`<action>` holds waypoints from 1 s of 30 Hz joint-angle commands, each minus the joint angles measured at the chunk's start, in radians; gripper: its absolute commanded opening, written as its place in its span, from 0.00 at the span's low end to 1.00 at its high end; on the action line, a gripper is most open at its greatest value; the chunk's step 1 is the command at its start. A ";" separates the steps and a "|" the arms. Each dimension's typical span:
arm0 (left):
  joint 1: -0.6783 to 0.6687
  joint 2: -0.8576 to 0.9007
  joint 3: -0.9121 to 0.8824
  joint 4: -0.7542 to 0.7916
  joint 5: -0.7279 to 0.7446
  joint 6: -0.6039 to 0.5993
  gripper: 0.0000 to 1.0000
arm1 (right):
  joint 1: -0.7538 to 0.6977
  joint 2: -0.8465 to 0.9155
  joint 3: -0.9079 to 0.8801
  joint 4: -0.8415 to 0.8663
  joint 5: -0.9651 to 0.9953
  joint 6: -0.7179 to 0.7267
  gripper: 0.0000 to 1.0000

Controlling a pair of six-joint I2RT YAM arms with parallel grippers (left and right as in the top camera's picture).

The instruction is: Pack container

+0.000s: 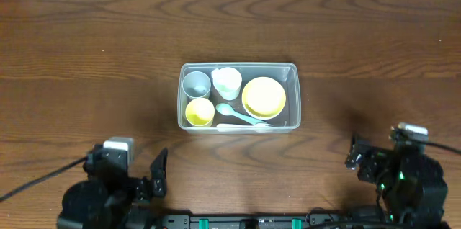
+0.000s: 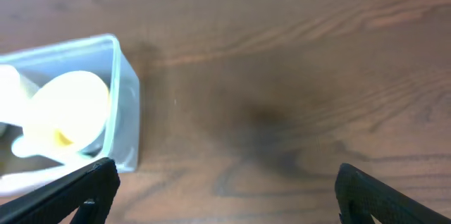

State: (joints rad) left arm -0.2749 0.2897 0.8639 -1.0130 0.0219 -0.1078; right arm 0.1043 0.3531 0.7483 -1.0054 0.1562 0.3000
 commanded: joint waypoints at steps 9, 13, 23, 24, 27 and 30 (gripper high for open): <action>0.004 -0.017 -0.008 -0.004 -0.008 -0.032 0.98 | 0.008 -0.030 -0.008 -0.034 -0.027 0.029 0.99; 0.004 -0.017 -0.008 -0.004 -0.008 -0.032 0.98 | 0.008 -0.030 -0.008 -0.056 -0.027 0.029 0.99; 0.004 -0.017 -0.008 -0.003 -0.008 -0.032 0.98 | 0.008 -0.030 -0.008 -0.107 -0.027 0.029 0.99; 0.004 -0.017 -0.008 -0.004 -0.008 -0.032 0.98 | 0.008 -0.030 -0.008 -0.111 -0.027 0.029 0.99; 0.004 -0.017 -0.008 -0.003 -0.008 -0.032 0.98 | 0.008 -0.042 -0.009 -0.110 -0.026 0.029 0.99; 0.004 -0.017 -0.008 -0.003 -0.008 -0.032 0.98 | 0.008 -0.086 -0.012 -0.109 -0.042 0.029 0.99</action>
State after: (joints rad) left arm -0.2749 0.2749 0.8604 -1.0145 0.0219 -0.1314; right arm 0.1043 0.3092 0.7441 -1.1141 0.1284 0.3115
